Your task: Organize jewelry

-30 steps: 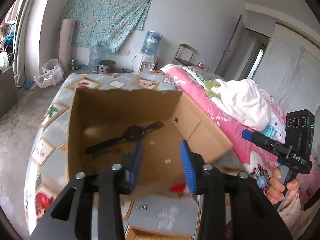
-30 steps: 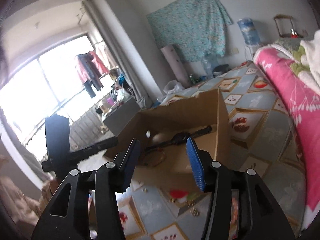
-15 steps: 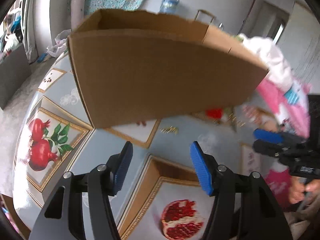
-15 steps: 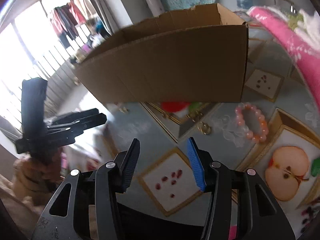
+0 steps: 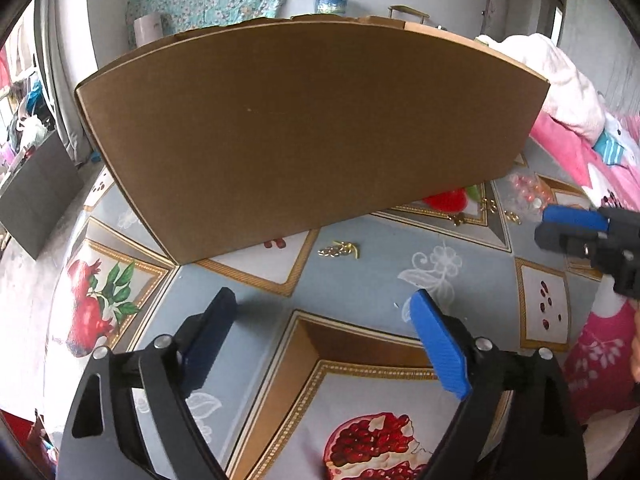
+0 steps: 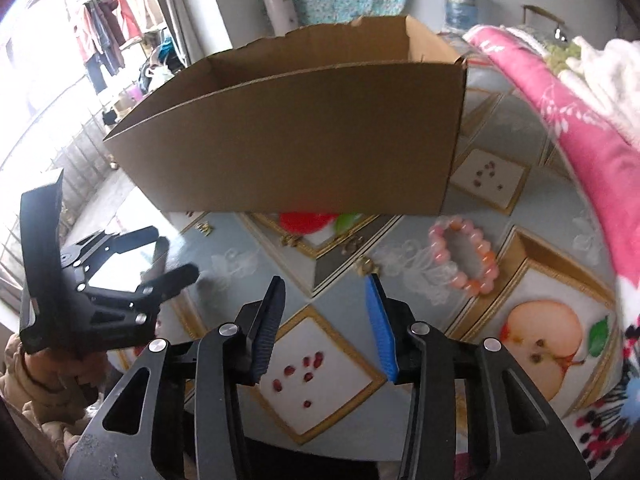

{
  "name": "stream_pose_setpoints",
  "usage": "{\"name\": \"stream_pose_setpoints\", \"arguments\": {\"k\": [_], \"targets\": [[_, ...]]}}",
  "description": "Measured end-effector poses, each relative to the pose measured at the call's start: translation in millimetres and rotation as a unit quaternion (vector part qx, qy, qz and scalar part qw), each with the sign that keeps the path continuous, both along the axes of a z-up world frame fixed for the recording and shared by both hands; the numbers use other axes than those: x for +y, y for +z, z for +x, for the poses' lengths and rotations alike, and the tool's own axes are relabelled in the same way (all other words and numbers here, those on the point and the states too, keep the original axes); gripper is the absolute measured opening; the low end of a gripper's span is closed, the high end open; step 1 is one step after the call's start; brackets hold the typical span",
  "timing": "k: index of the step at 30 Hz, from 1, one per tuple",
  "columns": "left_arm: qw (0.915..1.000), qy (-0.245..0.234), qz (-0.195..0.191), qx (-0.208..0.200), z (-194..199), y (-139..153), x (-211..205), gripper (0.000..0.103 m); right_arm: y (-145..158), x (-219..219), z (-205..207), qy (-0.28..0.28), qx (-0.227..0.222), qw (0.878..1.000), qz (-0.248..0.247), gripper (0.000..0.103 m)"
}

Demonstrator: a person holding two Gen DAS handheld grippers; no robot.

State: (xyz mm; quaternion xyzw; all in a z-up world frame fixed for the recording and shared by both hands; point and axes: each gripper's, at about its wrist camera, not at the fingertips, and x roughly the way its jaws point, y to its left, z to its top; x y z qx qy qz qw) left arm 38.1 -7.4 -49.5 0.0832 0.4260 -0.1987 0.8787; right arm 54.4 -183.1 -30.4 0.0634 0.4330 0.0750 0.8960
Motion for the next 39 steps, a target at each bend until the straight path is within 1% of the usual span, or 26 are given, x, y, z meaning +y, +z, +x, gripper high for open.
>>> {"name": "stream_pose_setpoints", "arguments": {"k": [4,8,11,14,17,19,22,25,27,29,34,36,38,39], "targets": [[1.0000,0.002,0.004,-0.008,-2.8,-1.2,-1.7,0.089,-5.6,-5.2,5.1,-0.009,0.004,1.000,-0.013,0.035],[1.0000,0.005,0.004,-0.007,-1.6,-1.6,-1.7,0.092,-11.3,-8.1,10.0,-0.013,0.012,1.000,-0.010,0.031],[0.9999,0.005,0.006,-0.007,-2.6,-3.8,-8.7,0.093,-12.4,-8.0,12.4,-0.013,0.008,0.999,-0.028,0.030],[1.0000,0.005,0.006,-0.007,-2.6,-4.2,-10.5,0.093,-16.3,-8.4,16.7,-0.010,0.010,0.999,-0.036,0.024],[0.9999,0.004,0.007,-0.007,-3.1,-3.9,-11.1,0.093,-16.8,-4.8,18.9,-0.007,0.006,0.999,-0.046,0.023],[0.9999,0.003,0.008,-0.007,-3.5,-4.0,-12.0,0.093,-17.0,-3.3,19.3,-0.004,0.003,0.999,-0.054,0.020],[0.9999,0.002,0.009,-0.007,-3.3,-3.9,-12.4,0.093,-17.3,-1.6,18.5,0.000,0.001,0.998,-0.068,0.009],[0.9999,0.001,0.008,-0.007,-3.9,-3.9,-13.2,0.093,-17.7,0.3,14.8,0.005,-0.001,0.997,-0.072,0.008],[0.9999,0.001,0.008,-0.008,-3.7,-3.9,-12.3,0.093,-17.7,-1.2,12.1,0.005,-0.002,0.998,-0.069,0.007],[0.9999,0.000,0.009,-0.006,-3.1,-3.6,-12.4,0.093,-17.5,-5.2,7.0,0.004,-0.003,0.998,-0.059,0.002],[0.9999,-0.002,0.010,-0.005,-2.9,-3.0,-10.2,0.093,-18.7,-18.1,-2.9,-0.001,-0.002,0.999,-0.040,0.002],[1.0000,-0.001,0.001,-0.005,-3.5,-0.5,-7.5,0.092,-20.4,-22.0,-8.4,-0.005,-0.003,0.999,-0.037,0.002],[0.9996,-0.010,-0.018,-0.018,-6.7,7.2,-5.8,0.086,-20.1,-26.3,-13.5,-0.009,-0.001,0.999,-0.035,0.002],[0.9990,-0.022,-0.032,-0.024,-8.5,12.9,-7.1,0.085,-20.2,-29.7,-15.1,-0.011,0.000,0.999,-0.033,0.002]]}}
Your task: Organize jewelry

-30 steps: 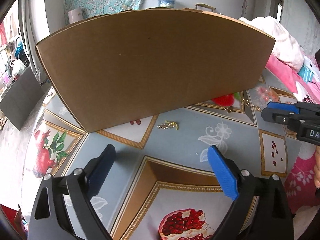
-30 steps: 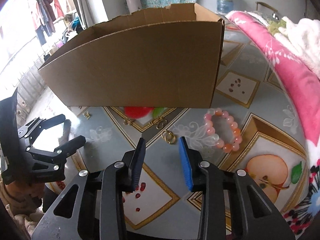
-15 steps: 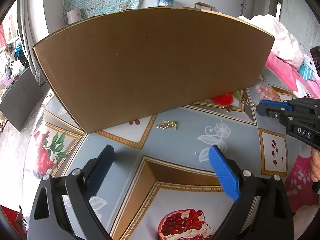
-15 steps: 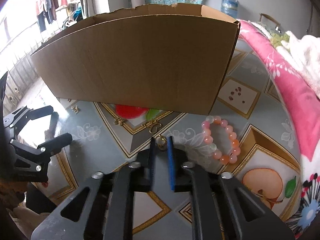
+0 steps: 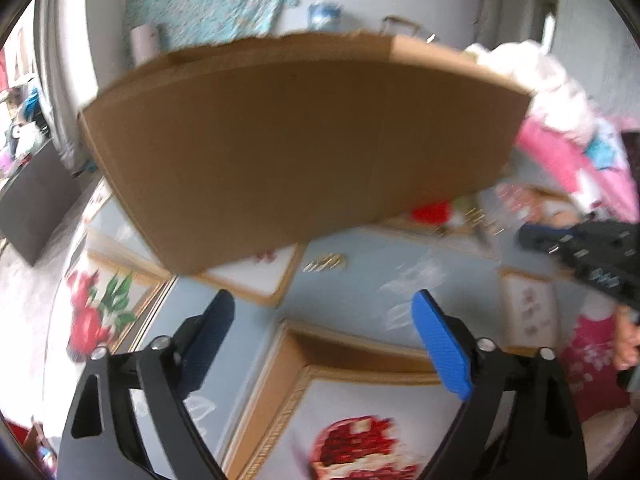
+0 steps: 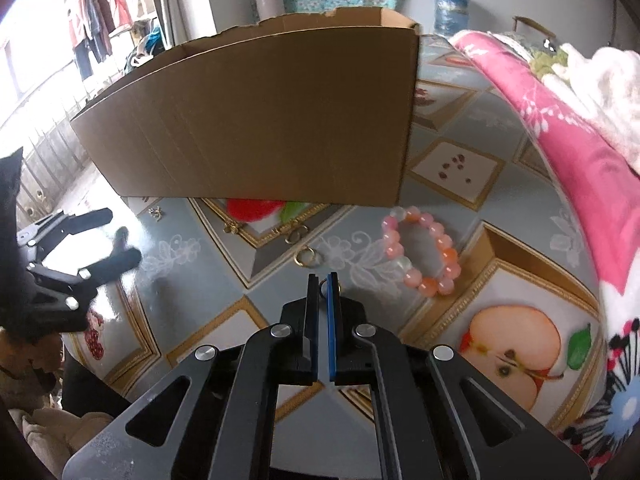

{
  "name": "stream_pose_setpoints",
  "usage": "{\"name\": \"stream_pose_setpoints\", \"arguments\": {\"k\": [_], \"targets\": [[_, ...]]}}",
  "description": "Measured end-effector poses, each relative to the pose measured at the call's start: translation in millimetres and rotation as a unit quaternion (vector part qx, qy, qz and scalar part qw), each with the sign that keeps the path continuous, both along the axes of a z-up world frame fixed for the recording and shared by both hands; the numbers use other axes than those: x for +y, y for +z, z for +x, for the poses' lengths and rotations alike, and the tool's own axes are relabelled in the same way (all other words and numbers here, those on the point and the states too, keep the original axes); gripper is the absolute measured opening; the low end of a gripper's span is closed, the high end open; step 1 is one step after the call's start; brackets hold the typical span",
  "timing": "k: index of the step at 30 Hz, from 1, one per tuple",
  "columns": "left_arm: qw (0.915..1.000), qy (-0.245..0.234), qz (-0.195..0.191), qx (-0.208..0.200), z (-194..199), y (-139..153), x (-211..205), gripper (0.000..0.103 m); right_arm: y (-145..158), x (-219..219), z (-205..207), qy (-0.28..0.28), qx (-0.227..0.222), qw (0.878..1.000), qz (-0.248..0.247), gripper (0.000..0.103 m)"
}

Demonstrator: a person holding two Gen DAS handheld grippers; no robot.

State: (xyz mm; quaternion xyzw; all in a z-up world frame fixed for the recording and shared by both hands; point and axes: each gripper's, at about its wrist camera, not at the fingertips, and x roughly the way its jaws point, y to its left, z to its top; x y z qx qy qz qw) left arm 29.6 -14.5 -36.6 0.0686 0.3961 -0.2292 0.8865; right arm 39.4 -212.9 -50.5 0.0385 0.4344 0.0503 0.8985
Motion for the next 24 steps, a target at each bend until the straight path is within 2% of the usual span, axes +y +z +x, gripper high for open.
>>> {"name": "stream_pose_setpoints", "arguments": {"k": [4,8,9,11,14,18,20,24], "targets": [[0.9959,-0.072,-0.051,-0.020,-4.8,22.3,-24.0,0.075,-0.8,-14.5,-4.4,-0.005,0.001,0.999,0.032,0.002],[0.9885,-0.138,-0.059,-0.013,-3.7,22.0,-63.0,0.054,-4.9,-35.6,-12.2,-0.012,-0.010,0.993,0.113,0.006],[0.9870,-0.150,-0.057,-0.009,-2.6,20.5,-72.8,0.052,-4.6,-39.6,-14.5,-0.012,-0.013,0.992,0.126,0.007],[0.9844,-0.169,-0.049,0.002,1.5,13.9,-89.3,0.039,-3.6,-47.3,-18.4,-0.015,-0.017,0.989,0.147,0.011],[0.9817,-0.184,-0.043,0.017,8.1,4.7,-105.1,0.031,-3.7,-60.4,-24.2,-0.016,-0.026,0.984,0.175,0.012],[0.9808,-0.190,-0.038,0.026,14.4,0.2,-112.8,0.027,-4.6,-66.9,-33.2,-0.012,-0.031,0.981,0.189,0.012],[0.9797,-0.195,-0.034,0.029,15.8,-1.1,-115.0,0.020,-5.1,-63.5,-36.2,-0.011,-0.033,0.980,0.195,0.012],[0.9777,-0.207,-0.026,0.025,13.4,0.6,-121.0,0.017,-7.7,-64.7,-35.6,-0.010,-0.031,0.979,0.203,0.012]]}}
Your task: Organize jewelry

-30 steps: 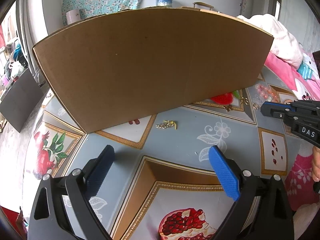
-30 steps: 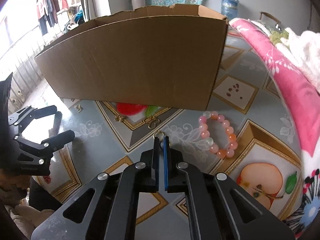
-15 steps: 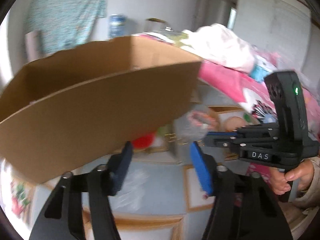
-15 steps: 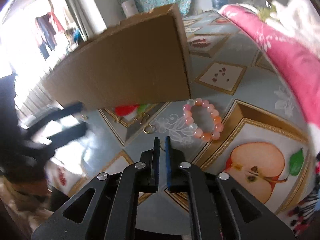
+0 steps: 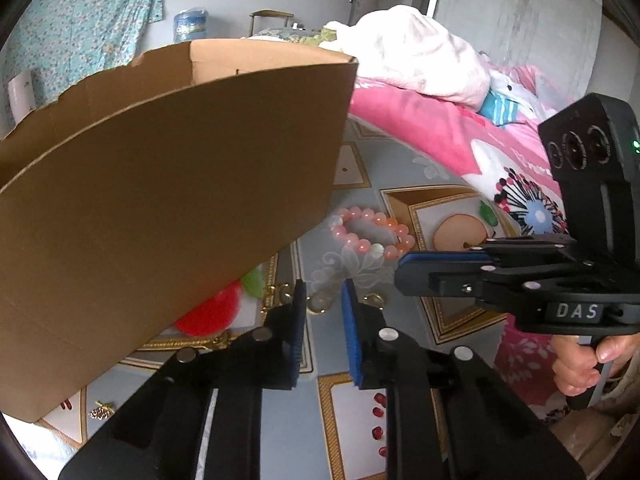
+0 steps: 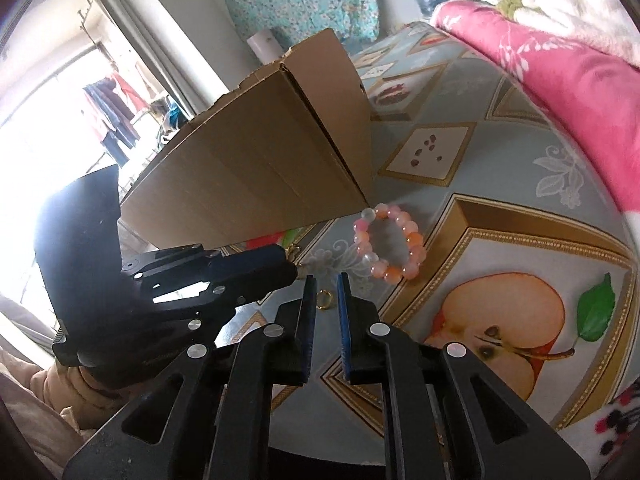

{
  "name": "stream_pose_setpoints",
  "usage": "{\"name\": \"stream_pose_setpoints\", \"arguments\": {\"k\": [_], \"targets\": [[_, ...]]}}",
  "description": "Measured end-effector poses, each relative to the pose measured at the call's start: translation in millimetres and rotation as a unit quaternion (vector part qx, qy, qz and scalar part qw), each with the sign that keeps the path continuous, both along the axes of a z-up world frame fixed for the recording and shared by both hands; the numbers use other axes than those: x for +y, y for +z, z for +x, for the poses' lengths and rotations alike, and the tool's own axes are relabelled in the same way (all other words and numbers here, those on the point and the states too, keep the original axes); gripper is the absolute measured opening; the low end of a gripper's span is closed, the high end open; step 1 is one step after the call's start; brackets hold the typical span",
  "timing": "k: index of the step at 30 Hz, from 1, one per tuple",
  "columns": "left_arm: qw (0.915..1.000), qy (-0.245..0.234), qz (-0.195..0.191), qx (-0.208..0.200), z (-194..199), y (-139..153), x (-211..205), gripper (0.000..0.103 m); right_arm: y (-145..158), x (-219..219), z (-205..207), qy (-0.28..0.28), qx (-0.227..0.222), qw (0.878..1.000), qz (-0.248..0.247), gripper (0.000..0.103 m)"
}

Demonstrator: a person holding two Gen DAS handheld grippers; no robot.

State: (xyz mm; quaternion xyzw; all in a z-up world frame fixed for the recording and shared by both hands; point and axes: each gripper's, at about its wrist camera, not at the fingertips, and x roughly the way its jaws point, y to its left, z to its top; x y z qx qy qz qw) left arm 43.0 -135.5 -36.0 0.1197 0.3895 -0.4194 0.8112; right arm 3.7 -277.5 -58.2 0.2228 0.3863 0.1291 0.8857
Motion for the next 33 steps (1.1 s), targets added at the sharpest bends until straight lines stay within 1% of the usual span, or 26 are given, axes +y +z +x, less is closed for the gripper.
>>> {"name": "stream_pose_setpoints", "arguments": {"k": [3,12,16,20,25,26,28,29,33], "targets": [[0.9999,-0.004,0.014,0.004,0.9,-6.1,-4.8,0.016,0.5,-0.4,3.4,0.002,0.000,1.000,0.003,0.012],[0.9999,-0.002,0.010,0.001,5.9,-8.2,-6.2,0.016,-3.4,-5.6,11.4,0.001,0.003,1.000,0.005,0.012],[0.9998,-0.007,0.017,-0.012,3.2,-8.2,-7.3,0.016,-2.6,-6.6,10.5,-0.002,0.002,1.000,0.002,0.012],[0.9997,-0.017,0.016,-0.008,2.0,-7.0,-8.2,0.016,-0.5,-6.3,5.8,-0.008,0.001,1.000,-0.001,0.012],[0.9994,-0.023,0.020,-0.017,0.6,-7.5,-9.1,0.016,2.2,-2.6,6.6,-0.014,0.006,1.000,-0.011,0.012],[0.9993,-0.024,0.021,-0.019,-0.1,-7.4,-9.1,0.015,4.6,-1.2,6.1,-0.015,0.003,1.000,-0.014,0.012],[0.9987,-0.020,0.029,-0.036,-2.9,-8.3,-9.6,0.010,9.0,2.2,4.4,-0.016,0.000,1.000,-0.020,0.012],[0.9987,-0.020,0.028,-0.038,-3.7,-8.5,-9.6,0.010,10.5,4.1,3.5,-0.017,0.000,1.000,-0.022,0.012],[0.9992,-0.013,0.018,-0.032,-3.7,-9.1,-2.5,0.010,13.2,10.6,0.9,-0.014,0.003,0.999,-0.036,0.012]]}}
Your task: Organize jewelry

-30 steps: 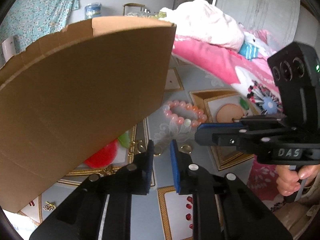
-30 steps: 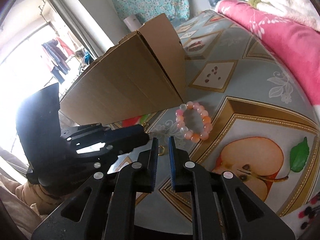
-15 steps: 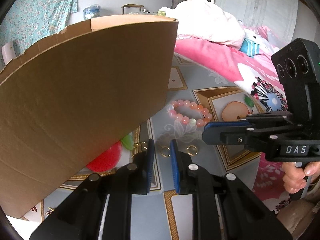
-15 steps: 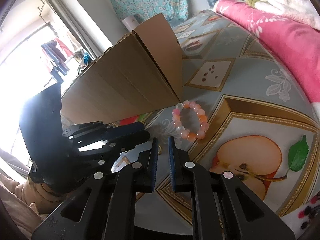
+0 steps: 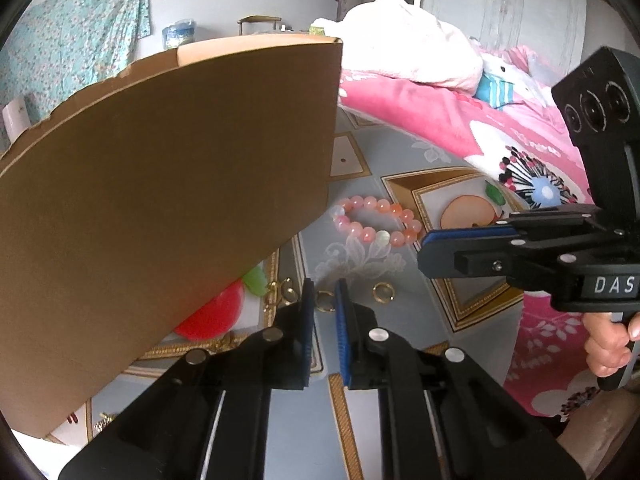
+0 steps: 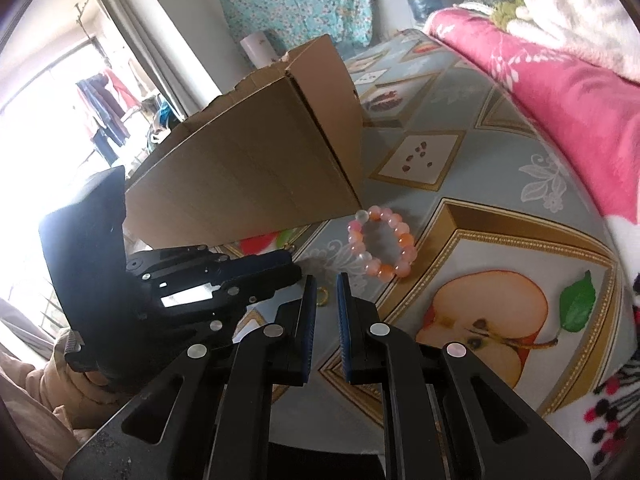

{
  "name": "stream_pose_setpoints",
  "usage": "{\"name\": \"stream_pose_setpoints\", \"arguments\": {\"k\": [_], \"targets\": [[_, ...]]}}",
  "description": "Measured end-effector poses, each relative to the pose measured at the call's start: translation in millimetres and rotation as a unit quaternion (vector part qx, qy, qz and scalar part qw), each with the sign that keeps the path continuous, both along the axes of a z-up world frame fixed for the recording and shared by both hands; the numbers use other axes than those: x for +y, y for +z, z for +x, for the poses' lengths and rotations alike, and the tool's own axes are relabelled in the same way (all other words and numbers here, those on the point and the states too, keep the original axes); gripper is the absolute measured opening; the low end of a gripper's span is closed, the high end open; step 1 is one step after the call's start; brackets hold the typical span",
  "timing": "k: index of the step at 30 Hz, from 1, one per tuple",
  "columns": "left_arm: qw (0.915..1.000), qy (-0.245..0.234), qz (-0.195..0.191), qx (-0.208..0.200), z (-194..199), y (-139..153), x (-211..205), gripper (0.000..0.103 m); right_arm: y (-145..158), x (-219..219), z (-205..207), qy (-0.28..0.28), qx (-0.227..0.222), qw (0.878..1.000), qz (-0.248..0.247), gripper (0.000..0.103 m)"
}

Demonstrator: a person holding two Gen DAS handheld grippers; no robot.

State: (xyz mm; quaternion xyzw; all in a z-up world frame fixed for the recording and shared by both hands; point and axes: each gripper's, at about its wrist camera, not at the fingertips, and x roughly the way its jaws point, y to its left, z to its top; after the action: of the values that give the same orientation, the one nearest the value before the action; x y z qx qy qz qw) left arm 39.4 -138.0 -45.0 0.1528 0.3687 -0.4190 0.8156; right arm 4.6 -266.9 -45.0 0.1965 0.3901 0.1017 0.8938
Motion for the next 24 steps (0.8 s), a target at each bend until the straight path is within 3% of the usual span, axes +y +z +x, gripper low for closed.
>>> {"name": "stream_pose_setpoints", "arguments": {"k": [4,6,8,11,19,24], "targets": [[0.9996,0.025,0.004,0.007,-0.9,0.7,19.3,0.009,3.6,14.8,3.5,0.012,0.006,0.999,-0.030,0.014],[0.9989,0.045,0.002,0.015,-0.6,0.9,33.7,0.009,5.3,24.0,6.9,0.015,0.006,0.998,-0.058,0.023],[0.9972,0.071,-0.001,0.025,-0.1,1.2,51.3,0.009,4.6,34.6,9.7,0.016,0.010,0.995,-0.096,0.026],[0.9942,0.102,-0.007,0.035,-0.9,0.4,73.2,0.001,-0.3,44.7,16.0,0.014,0.023,0.991,-0.129,0.026],[0.9901,0.125,-0.033,0.054,-0.7,-1.5,100.4,0.001,-4.2,64.9,29.6,0.022,0.025,0.976,-0.213,0.026],[0.9903,0.119,-0.043,0.056,-3.1,-2.0,106.4,0.001,-7.0,69.8,39.1,0.034,0.034,0.973,-0.224,0.015]]}}
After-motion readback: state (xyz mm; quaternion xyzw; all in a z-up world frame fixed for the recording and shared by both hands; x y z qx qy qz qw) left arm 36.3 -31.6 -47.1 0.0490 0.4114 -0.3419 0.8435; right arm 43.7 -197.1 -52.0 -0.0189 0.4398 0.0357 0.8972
